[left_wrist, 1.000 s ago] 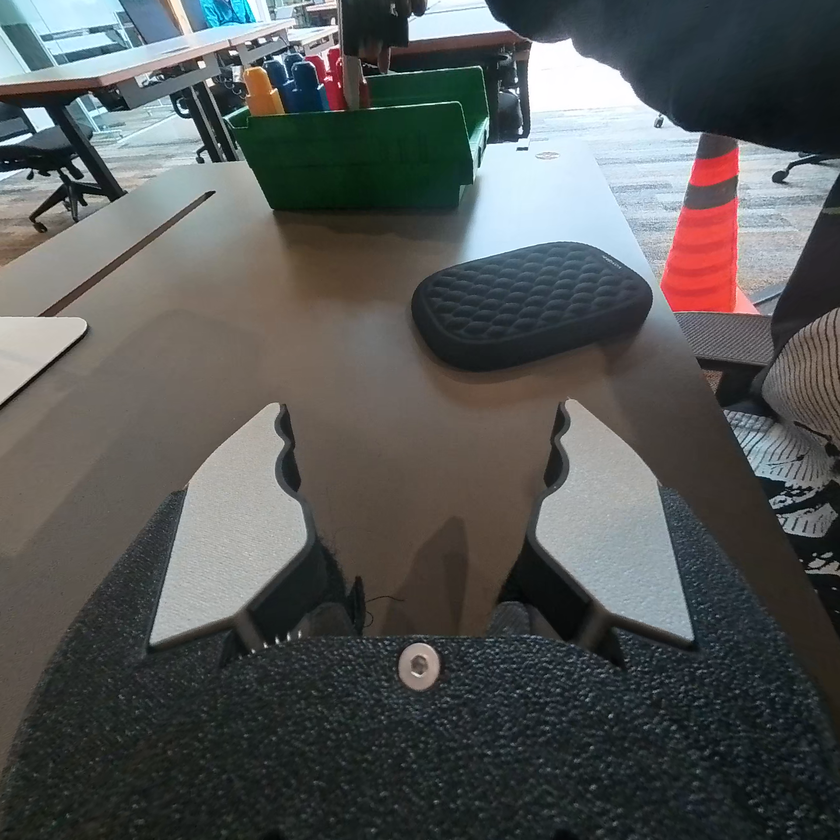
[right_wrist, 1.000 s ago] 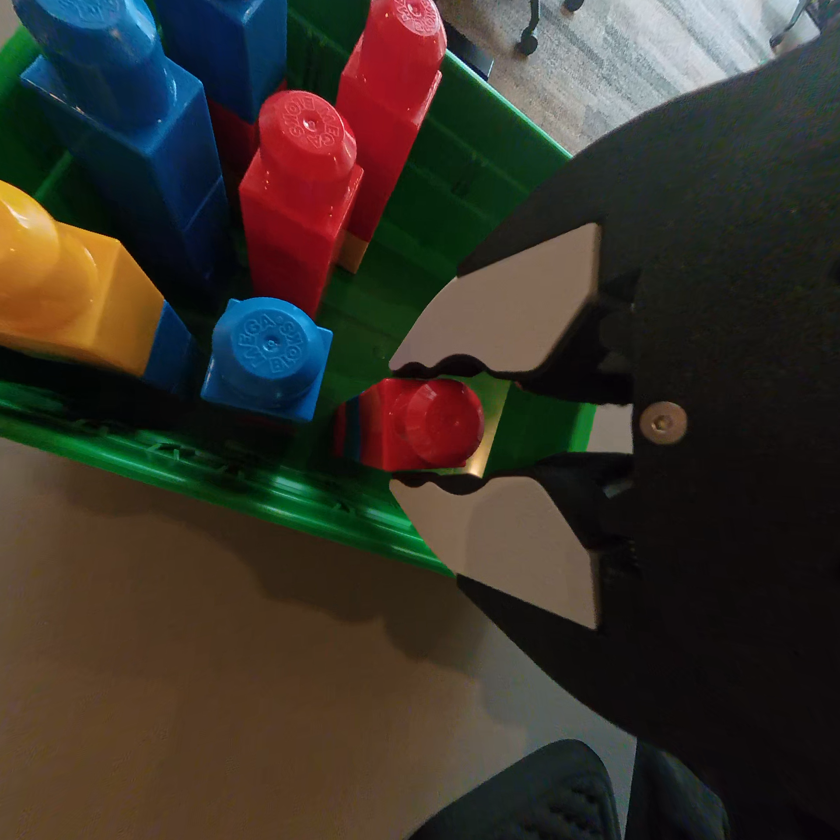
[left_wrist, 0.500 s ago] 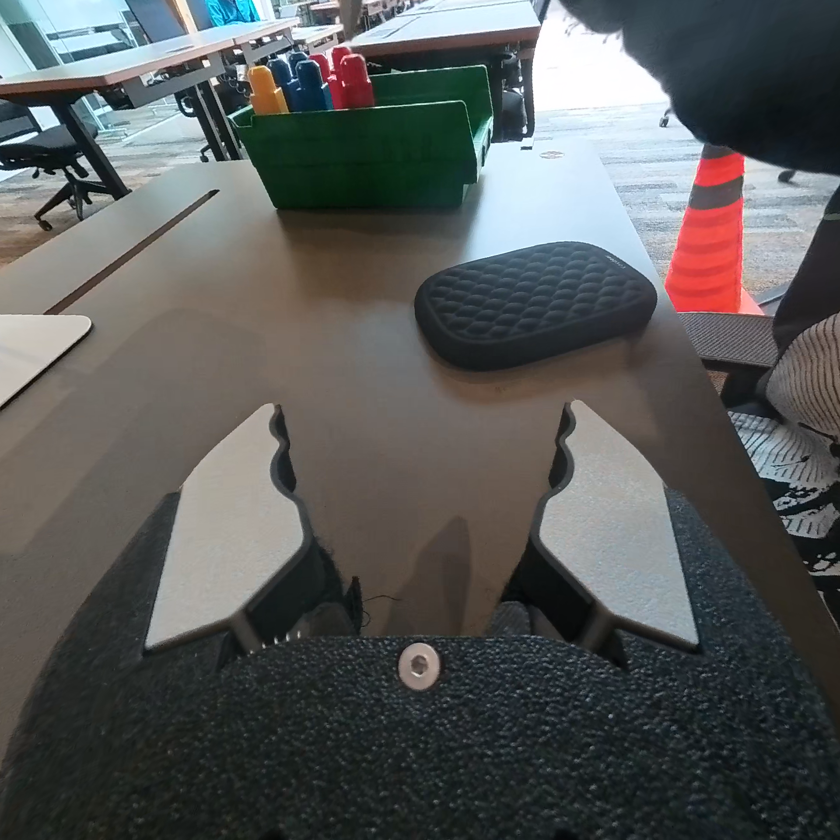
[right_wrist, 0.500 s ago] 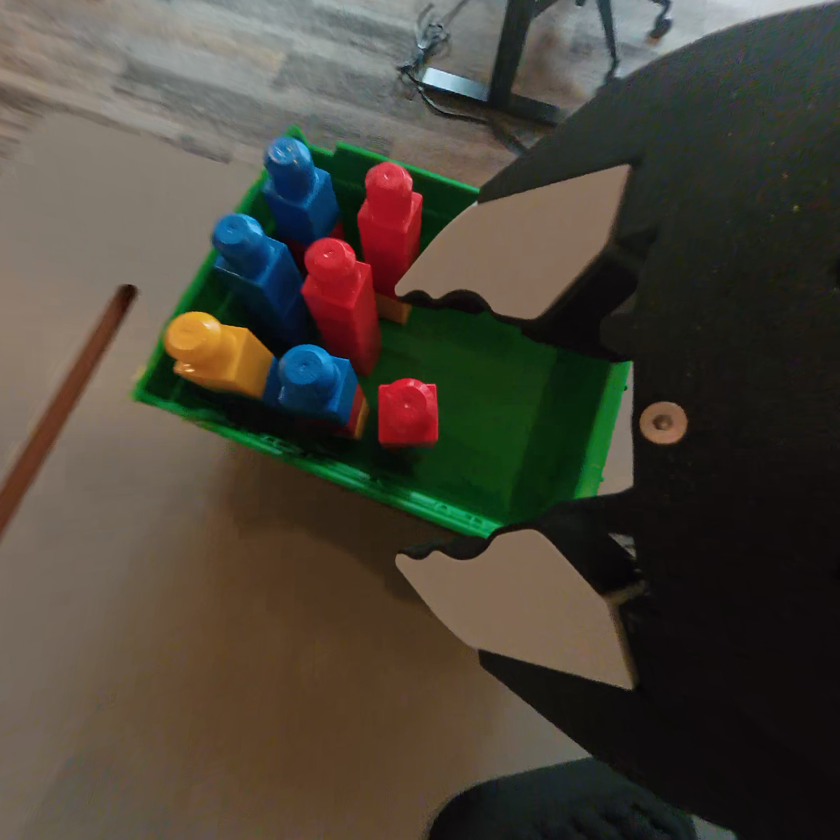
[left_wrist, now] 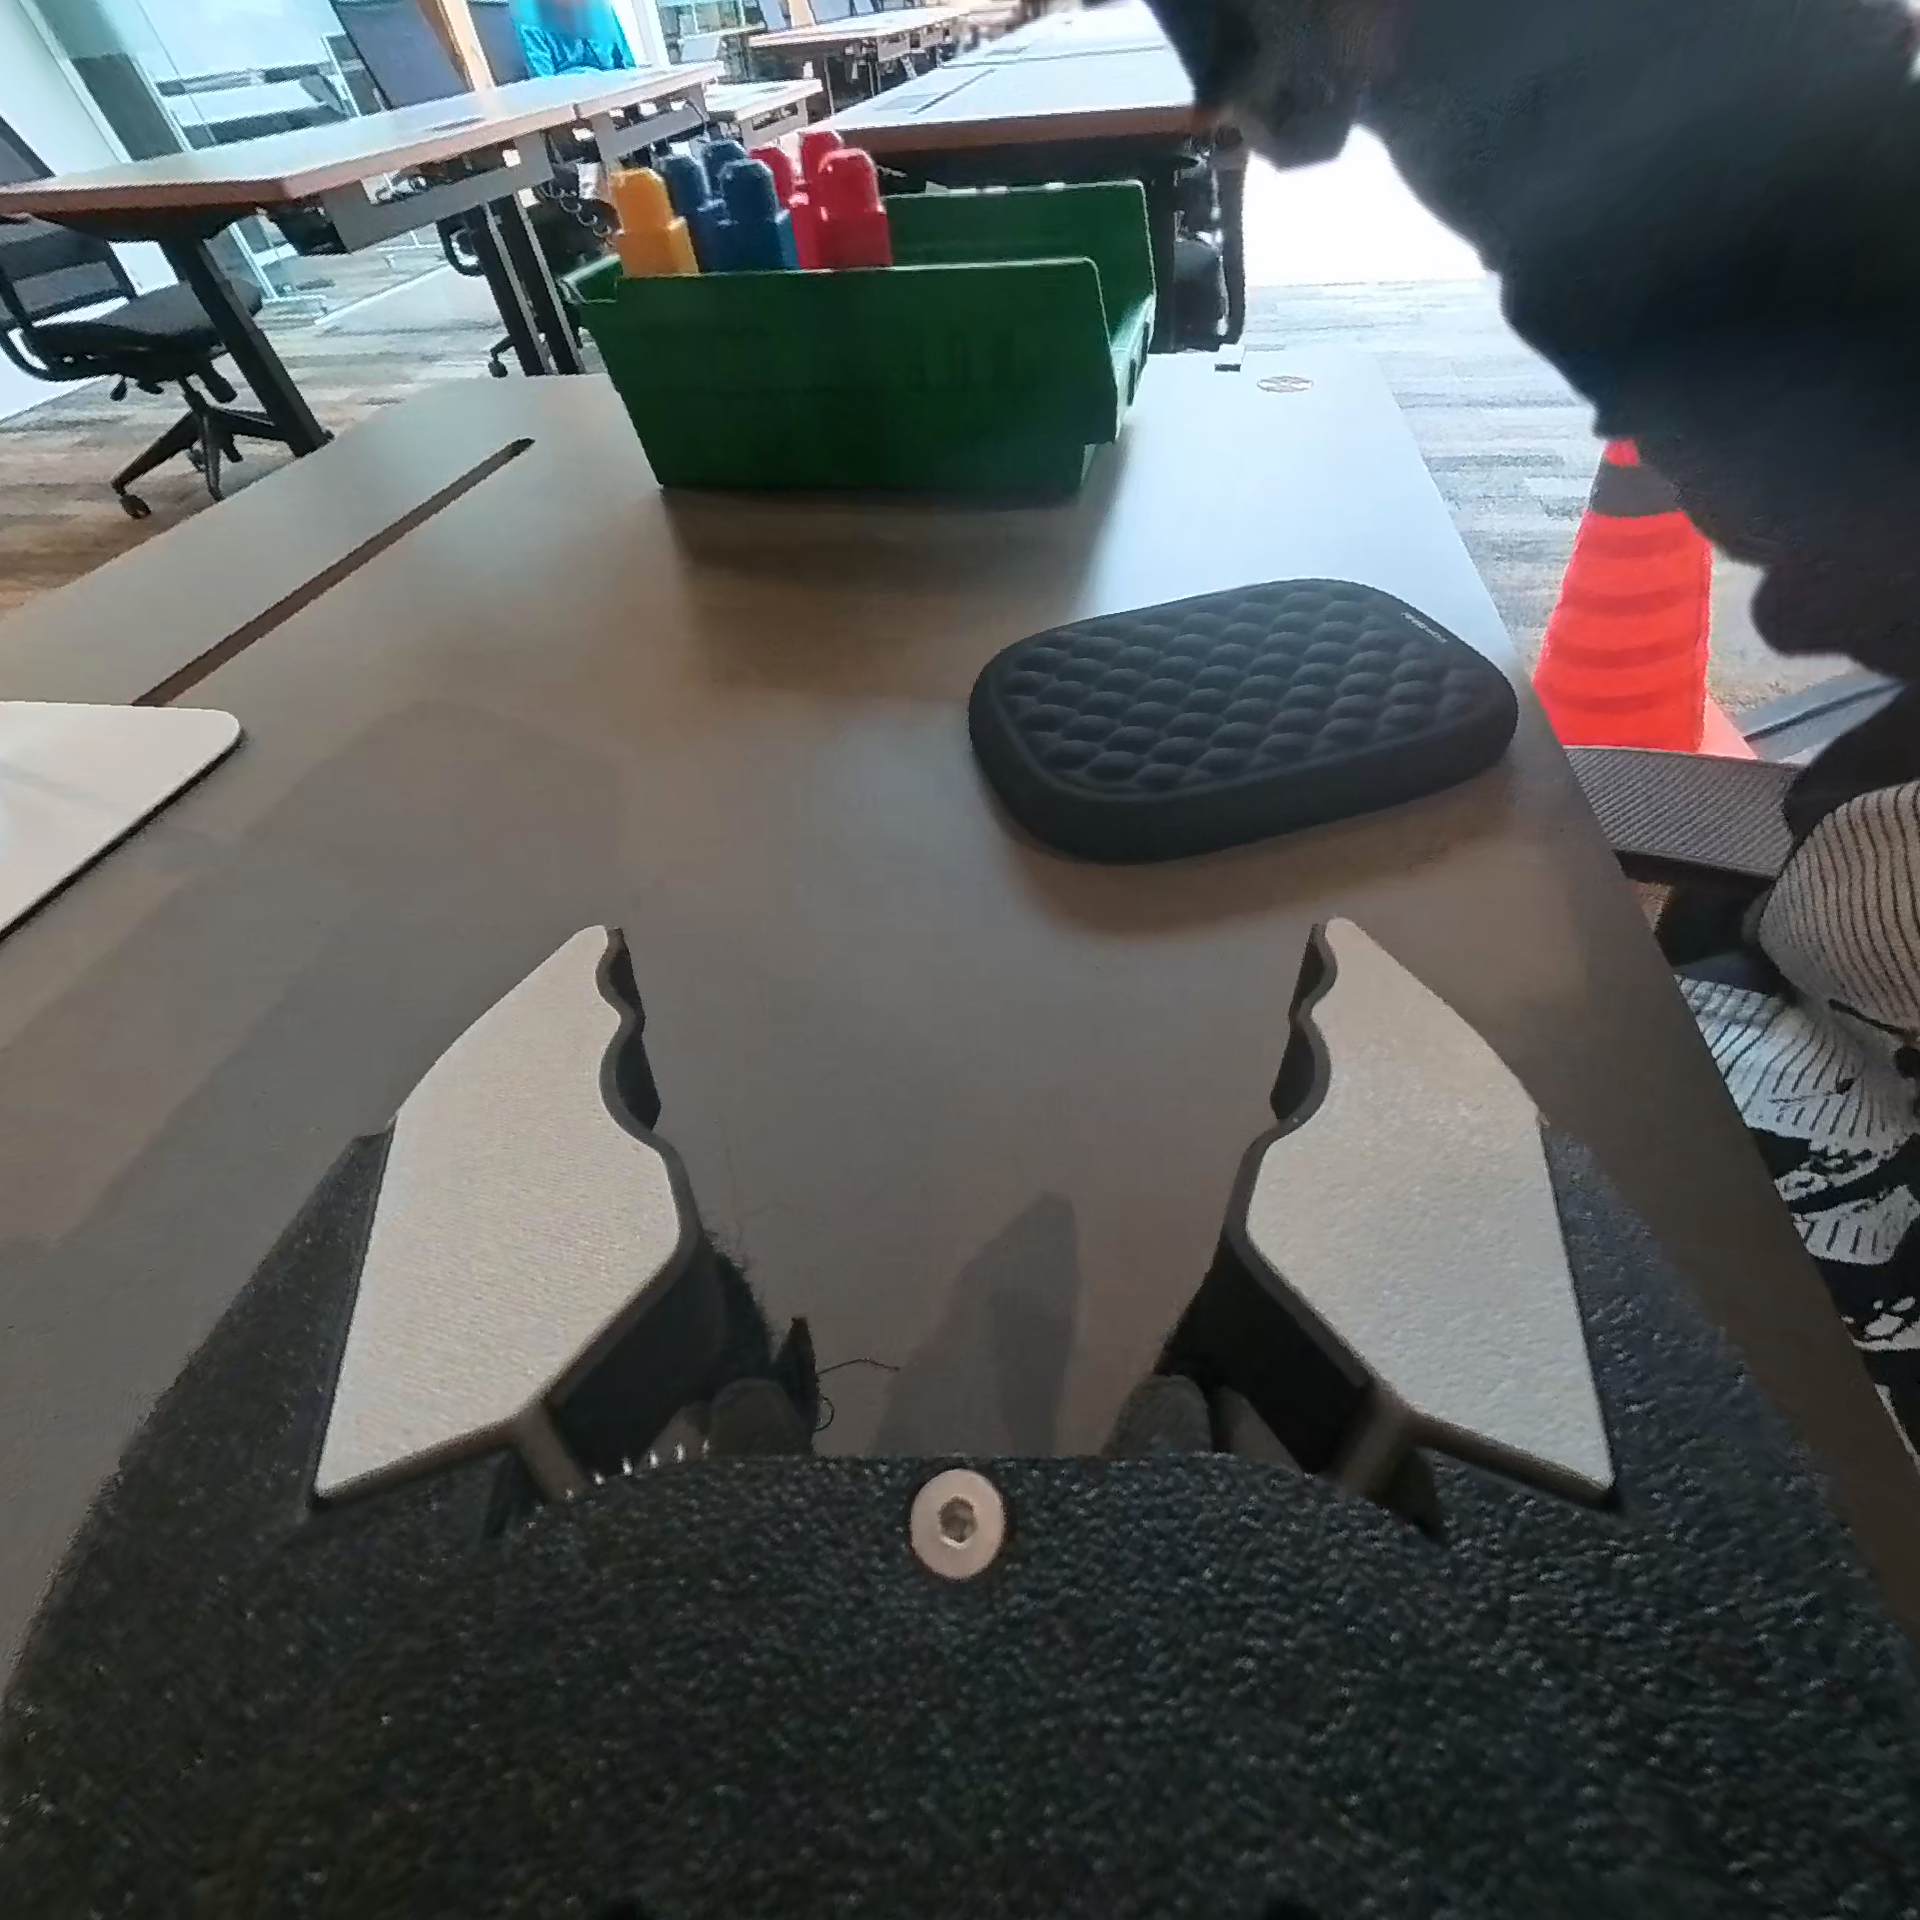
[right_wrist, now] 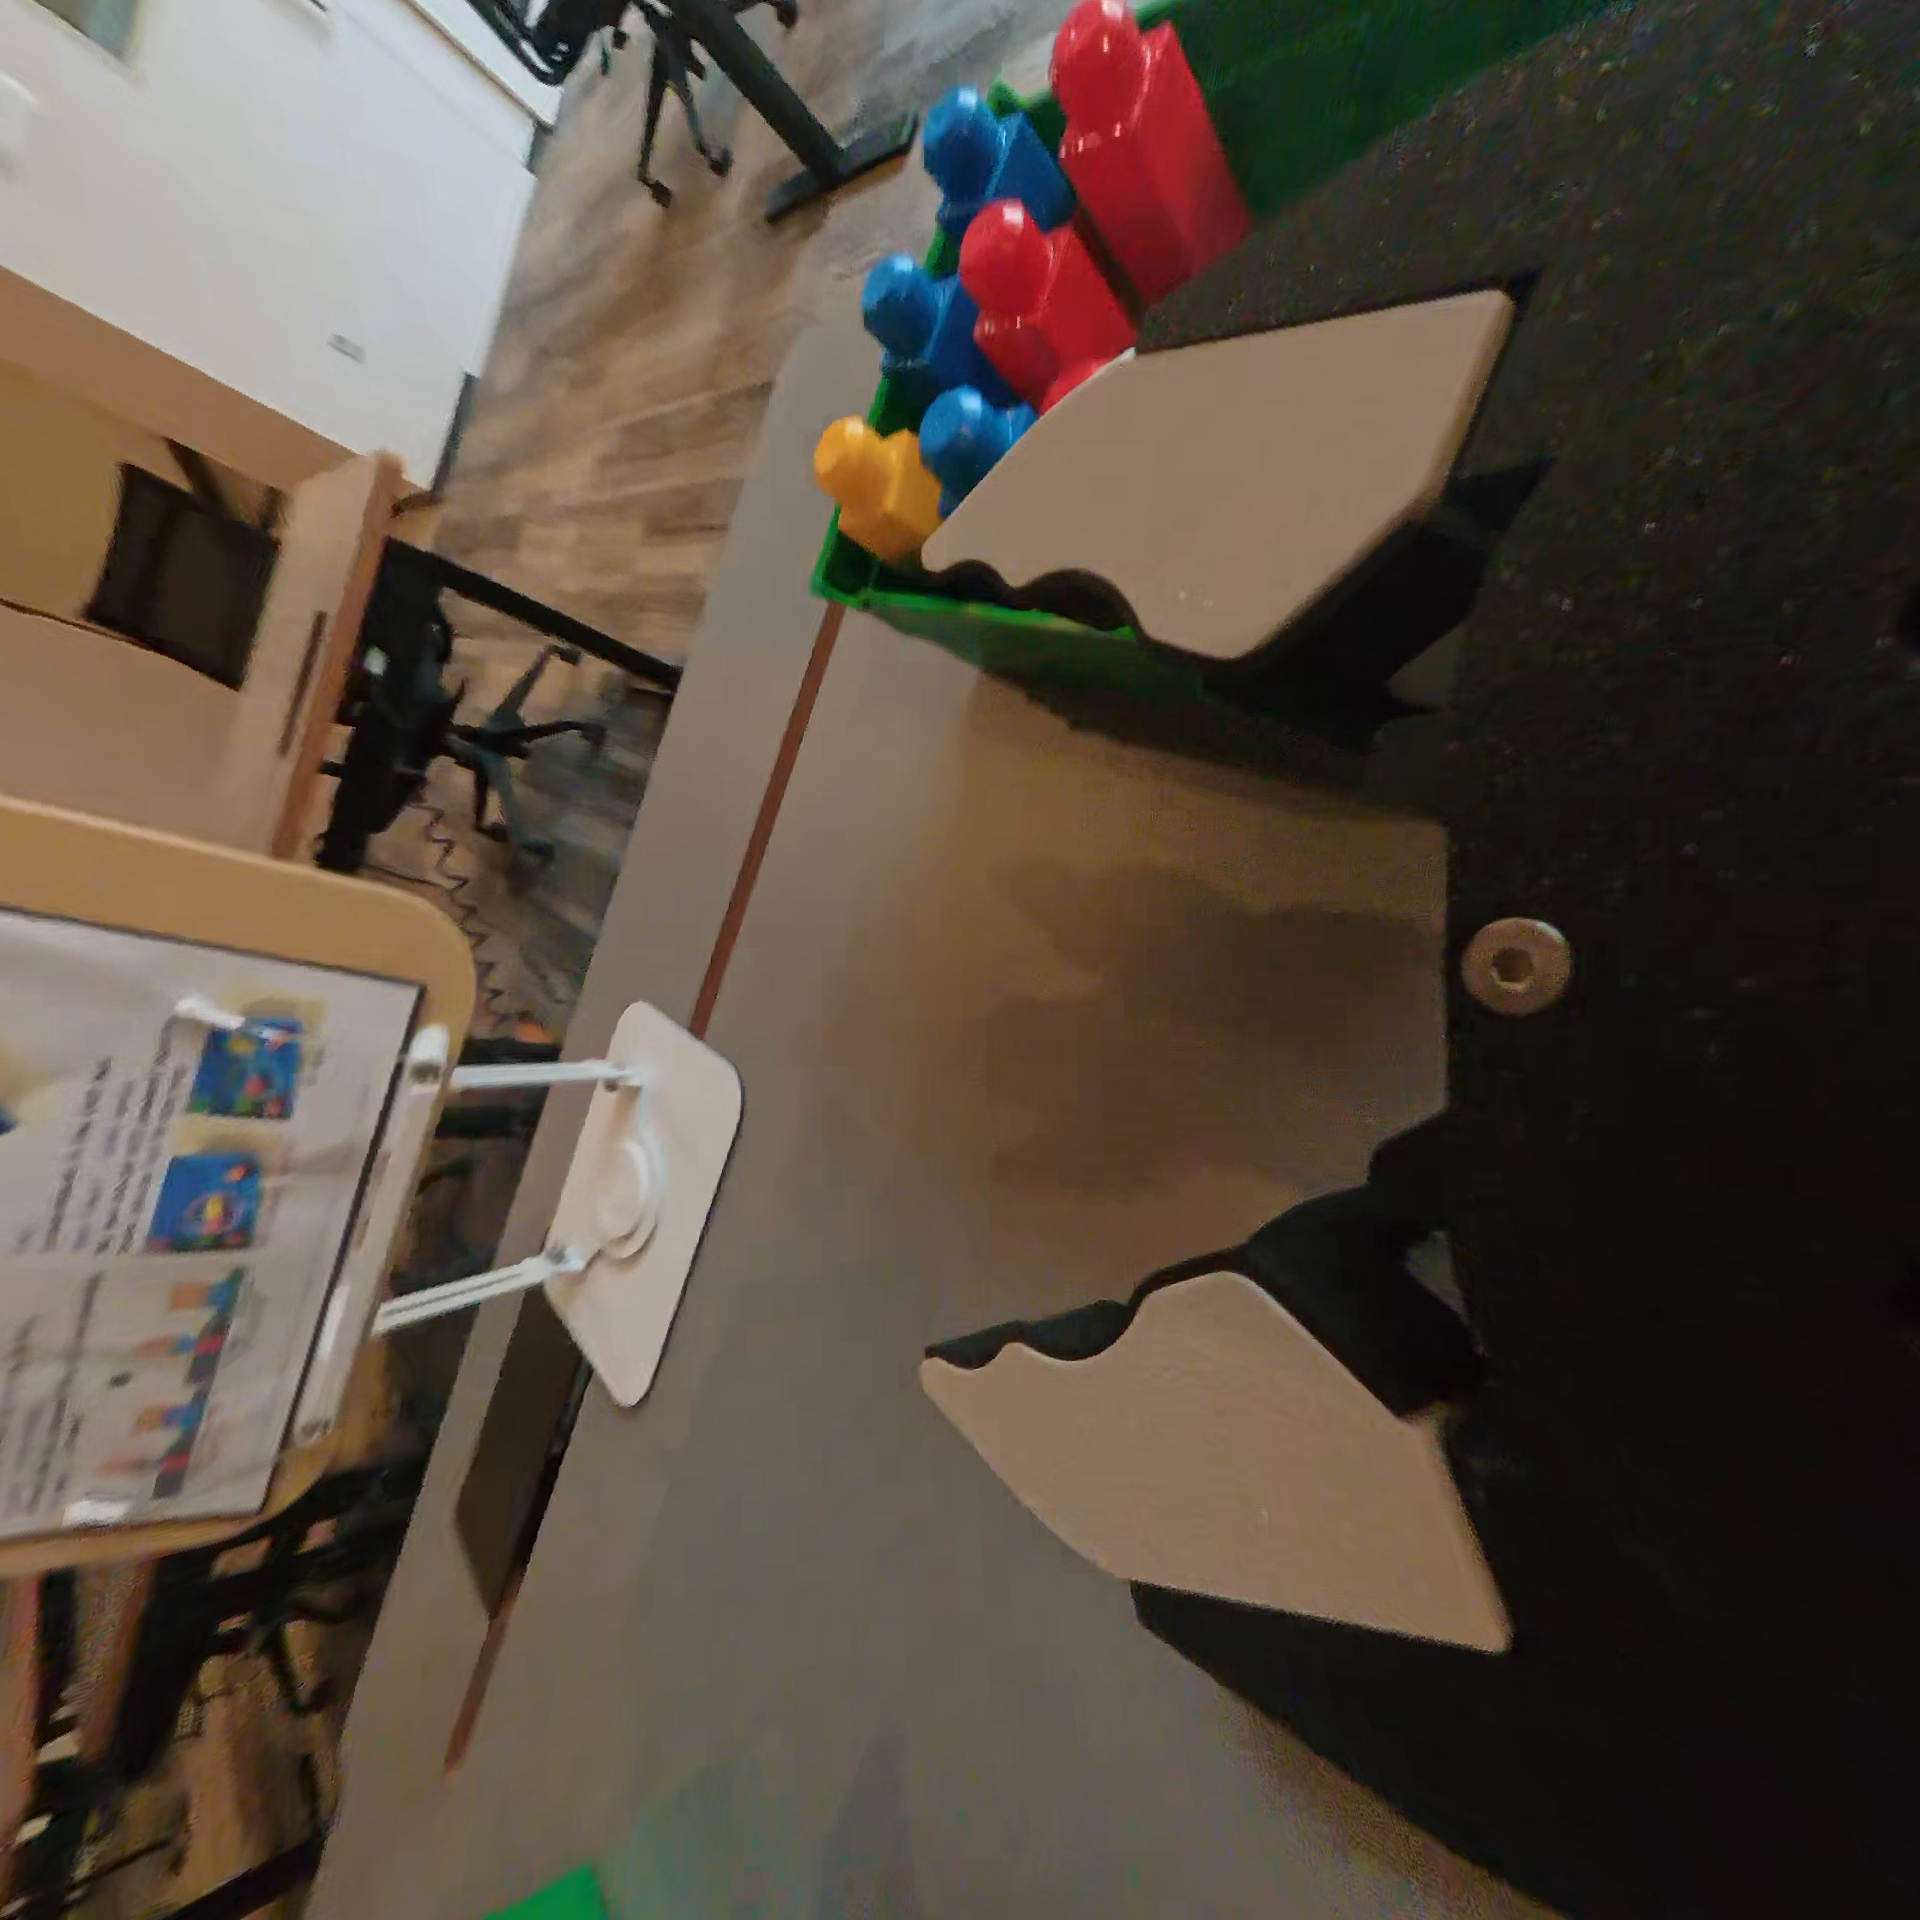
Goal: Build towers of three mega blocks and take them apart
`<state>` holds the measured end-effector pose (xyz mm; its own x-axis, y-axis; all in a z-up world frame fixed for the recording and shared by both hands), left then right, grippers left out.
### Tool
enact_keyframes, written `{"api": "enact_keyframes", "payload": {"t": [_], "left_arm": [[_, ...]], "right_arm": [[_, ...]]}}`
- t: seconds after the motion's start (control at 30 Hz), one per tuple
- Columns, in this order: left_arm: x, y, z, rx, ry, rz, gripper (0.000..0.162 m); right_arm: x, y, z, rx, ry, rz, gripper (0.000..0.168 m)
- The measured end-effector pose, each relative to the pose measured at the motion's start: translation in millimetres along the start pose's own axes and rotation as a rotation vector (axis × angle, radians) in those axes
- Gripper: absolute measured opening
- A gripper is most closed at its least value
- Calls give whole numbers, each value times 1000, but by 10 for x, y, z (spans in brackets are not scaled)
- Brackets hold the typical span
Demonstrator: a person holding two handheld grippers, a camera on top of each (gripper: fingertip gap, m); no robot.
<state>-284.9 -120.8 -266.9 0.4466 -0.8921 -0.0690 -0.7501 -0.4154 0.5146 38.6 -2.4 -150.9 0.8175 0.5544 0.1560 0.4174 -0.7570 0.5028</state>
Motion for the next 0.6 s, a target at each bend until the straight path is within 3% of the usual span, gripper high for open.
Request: {"api": "enact_keyframes", "payload": {"t": [0.27,0.6], "left_arm": [[-31,64,-33,51,21,-14,118],[24,271,-138,90,6,-89,118]], "right_arm": [[-889,-118,374,186,-7,-46,125],[-1273,-342,707,263,-105,-170,115]]}}
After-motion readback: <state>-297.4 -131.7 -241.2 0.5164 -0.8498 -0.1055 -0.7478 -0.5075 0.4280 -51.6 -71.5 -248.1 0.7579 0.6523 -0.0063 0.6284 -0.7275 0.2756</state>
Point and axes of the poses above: each gripper's, where its closed fingertips meet, y back along the fingers, z out of its underside, x = y × z across the jaws, the point moved 6 cm from there along y, back along the fingers, and after that the axes turned 14 degrees about -x, right-handed, at the moved point
